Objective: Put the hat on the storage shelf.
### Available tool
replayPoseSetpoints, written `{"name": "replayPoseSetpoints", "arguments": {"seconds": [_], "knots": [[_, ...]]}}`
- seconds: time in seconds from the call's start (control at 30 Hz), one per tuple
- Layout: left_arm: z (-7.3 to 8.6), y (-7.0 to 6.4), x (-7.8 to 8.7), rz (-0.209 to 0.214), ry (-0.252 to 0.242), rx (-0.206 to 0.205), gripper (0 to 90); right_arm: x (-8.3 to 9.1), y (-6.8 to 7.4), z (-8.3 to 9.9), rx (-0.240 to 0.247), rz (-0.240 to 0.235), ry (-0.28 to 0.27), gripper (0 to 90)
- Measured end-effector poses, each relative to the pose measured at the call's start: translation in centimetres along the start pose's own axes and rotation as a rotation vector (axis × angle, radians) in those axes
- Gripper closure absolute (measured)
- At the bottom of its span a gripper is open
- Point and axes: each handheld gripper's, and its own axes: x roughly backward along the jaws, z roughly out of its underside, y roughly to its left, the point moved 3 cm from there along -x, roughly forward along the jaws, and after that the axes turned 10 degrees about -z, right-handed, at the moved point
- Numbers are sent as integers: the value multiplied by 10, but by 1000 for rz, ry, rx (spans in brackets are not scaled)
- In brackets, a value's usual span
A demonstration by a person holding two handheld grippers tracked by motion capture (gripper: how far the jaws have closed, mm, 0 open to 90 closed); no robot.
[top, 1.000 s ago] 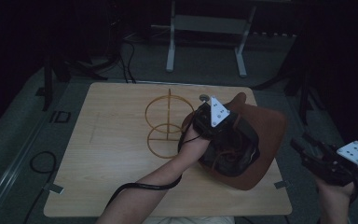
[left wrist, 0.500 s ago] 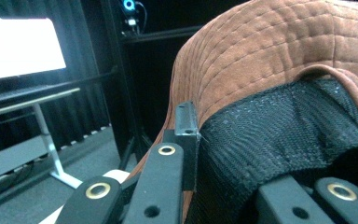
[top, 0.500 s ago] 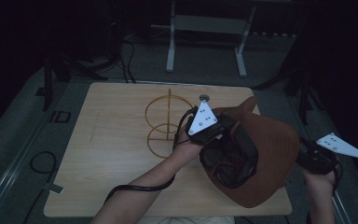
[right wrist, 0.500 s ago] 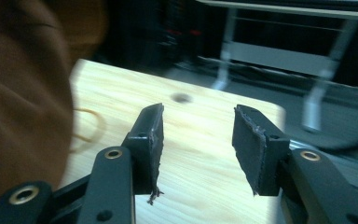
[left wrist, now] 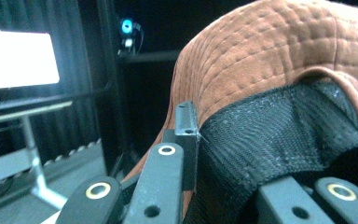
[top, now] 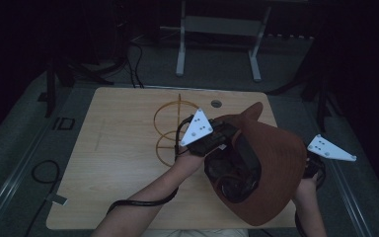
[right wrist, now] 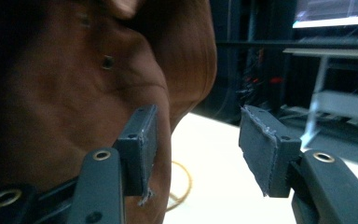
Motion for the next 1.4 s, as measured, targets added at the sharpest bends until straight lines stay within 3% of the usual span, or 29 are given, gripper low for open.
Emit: {"name": "replayPoseSetpoints", "arguments": {"seconds": [0.1,0.17,0.23,0.27,0.37,0.43,0.63,0.9,1.03,1.07,1.1,1.2,1.4], "knots": [[-2,-2,4,22,-19,-13,860,-1,-5,0,-33,-9,0,463],[-2,-4,4,40,-20,-26,859,-4,-3,0,-9,12,31,463],[-1,-6,3,49,-12,-35,859,-7,-1,0,-3,0,38,462],[1,-10,2,82,-18,-42,859,-9,1,0,-2,-15,45,461],[4,-15,2,115,-26,-61,859,-21,8,-1,3,-55,62,436],[5,-17,1,107,-20,-87,859,-26,13,-2,27,-71,90,425],[6,-18,1,114,-17,-70,858,-41,26,-2,43,-134,99,407],[8,-18,1,135,6,-56,857,-50,28,-1,32,-160,72,414],[8,-20,0,134,12,-71,857,-51,28,0,33,-162,59,468],[9,-20,0,134,12,-76,857,-51,28,1,31,-181,62,575],[9,-20,0,132,14,-76,856,-51,29,1,34,-202,63,627],[9,-19,0,137,22,-83,854,-51,34,1,66,-214,78,829],[7,-19,0,153,25,-94,843,-48,36,0,75,-231,88,877]]}}
